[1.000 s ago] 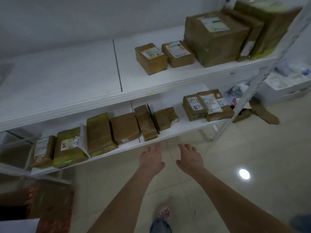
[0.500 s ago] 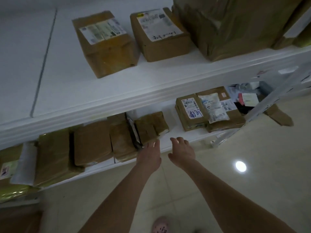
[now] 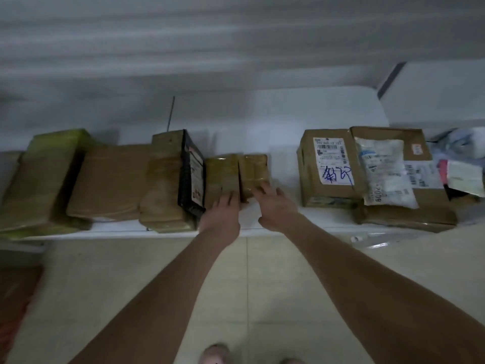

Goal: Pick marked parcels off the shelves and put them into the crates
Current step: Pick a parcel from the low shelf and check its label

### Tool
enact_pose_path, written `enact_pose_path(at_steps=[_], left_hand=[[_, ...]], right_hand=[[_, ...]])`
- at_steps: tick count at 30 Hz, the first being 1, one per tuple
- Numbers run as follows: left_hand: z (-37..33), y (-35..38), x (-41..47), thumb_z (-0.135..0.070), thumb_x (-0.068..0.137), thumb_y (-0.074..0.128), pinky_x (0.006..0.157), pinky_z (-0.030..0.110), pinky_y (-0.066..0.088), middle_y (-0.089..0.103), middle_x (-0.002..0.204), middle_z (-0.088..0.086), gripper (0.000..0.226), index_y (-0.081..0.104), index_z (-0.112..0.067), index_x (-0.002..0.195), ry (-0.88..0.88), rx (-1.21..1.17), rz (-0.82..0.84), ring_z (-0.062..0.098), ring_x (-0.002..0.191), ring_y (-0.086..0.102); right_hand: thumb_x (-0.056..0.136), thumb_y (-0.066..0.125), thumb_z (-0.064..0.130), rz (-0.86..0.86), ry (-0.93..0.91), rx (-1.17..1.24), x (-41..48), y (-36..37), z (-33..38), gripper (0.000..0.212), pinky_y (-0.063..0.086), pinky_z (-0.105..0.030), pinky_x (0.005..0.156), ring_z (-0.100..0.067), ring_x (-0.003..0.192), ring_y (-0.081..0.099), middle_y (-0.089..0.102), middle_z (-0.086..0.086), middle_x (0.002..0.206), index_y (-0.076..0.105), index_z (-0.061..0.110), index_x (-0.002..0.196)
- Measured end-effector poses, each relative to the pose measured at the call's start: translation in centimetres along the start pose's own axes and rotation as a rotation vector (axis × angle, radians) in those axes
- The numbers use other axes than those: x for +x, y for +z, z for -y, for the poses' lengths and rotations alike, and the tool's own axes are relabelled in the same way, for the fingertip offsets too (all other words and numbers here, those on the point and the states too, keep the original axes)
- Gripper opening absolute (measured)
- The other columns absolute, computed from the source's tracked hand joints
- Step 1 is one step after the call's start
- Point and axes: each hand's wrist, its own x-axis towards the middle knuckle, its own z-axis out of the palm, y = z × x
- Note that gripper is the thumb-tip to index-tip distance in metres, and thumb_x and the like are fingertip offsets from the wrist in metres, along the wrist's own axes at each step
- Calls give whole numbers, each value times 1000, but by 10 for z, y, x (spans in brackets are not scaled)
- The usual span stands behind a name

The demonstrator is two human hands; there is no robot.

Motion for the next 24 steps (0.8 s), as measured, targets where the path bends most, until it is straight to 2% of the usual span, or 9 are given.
enact_pose_path(at_steps=[4, 7, 9, 12, 14, 16, 18, 21, 24], left_hand=[[-19, 3, -13, -12, 94, 46, 100, 34, 39, 23, 152, 3, 65, 14, -17, 150, -53, -67, -149, 23, 132, 37], [-37, 9, -25, -9, 93, 45, 89, 32, 45, 37, 142, 4, 56, 27, -16, 145, -54, -229, -245, 22, 122, 47], [-47, 14, -29, -7, 93, 46, 89, 35, 47, 40, 141, 6, 50, 34, -14, 141, -128, -401, -225, 24, 121, 49], [-53, 22, -23, -9, 96, 45, 95, 38, 44, 39, 144, 13, 53, 28, -10, 146, -206, -588, -90, 30, 122, 50], [-54, 22, -15, -8, 96, 44, 93, 35, 43, 44, 140, 16, 53, 27, -9, 146, -184, -710, 12, 30, 120, 51], [-54, 20, -12, -6, 95, 44, 84, 29, 42, 54, 130, 15, 43, 37, -7, 138, -210, -900, 51, 26, 108, 54], [-53, 18, -12, -6, 93, 46, 80, 26, 40, 60, 121, 11, 40, 43, -7, 133, -275, -1066, 11, 23, 100, 55], [-50, 13, -20, -8, 92, 53, 75, 26, 41, 60, 92, 1, 45, 45, -6, 136, -331, -1157, -82, 19, 86, 56], [-48, -1, -31, -8, 90, 58, 74, 27, 48, 58, 80, 2, 47, 51, -18, 136, -319, -1221, -80, 16, 76, 57]], right_hand=[[84, 59, 10, -60, -26, 84, -28, 6, -14, 55, 43, -39, 102, -27, 124, 41, 30, -2, 142, 43, 22, 136], [88, 55, 14, -161, 64, 186, -47, 12, -20, 43, 46, -38, 97, -27, 115, 48, 41, -7, 131, 48, 17, 130], [89, 56, 17, -245, 166, 301, -47, 13, -21, 44, 47, -41, 96, -31, 115, 50, 42, -12, 130, 44, 13, 132], [90, 60, 23, -225, 311, 537, -37, 11, -19, 54, 45, -42, 95, -35, 116, 52, 44, -16, 133, 37, 13, 139], [91, 59, 23, -186, 356, 695, -31, 10, -18, 44, 47, -40, 90, -32, 110, 56, 55, -12, 125, 44, 12, 131], [89, 60, 22, -151, 378, 826, -31, 12, -19, 37, 50, -40, 90, -28, 104, 59, 62, -5, 116, 51, 13, 124], [86, 64, 20, -111, 409, 959, -35, 13, -22, 48, 51, -40, 91, -25, 105, 60, 64, -6, 119, 50, 14, 132], [87, 67, 17, -74, 474, 1180, -49, 7, -27, 73, 47, -36, 91, -24, 108, 57, 60, -10, 124, 28, 11, 149], [91, 64, 15, -40, 471, 1355, -71, -8, -27, 69, 44, -32, 86, -20, 102, 58, 61, -5, 110, 27, 11, 150]])
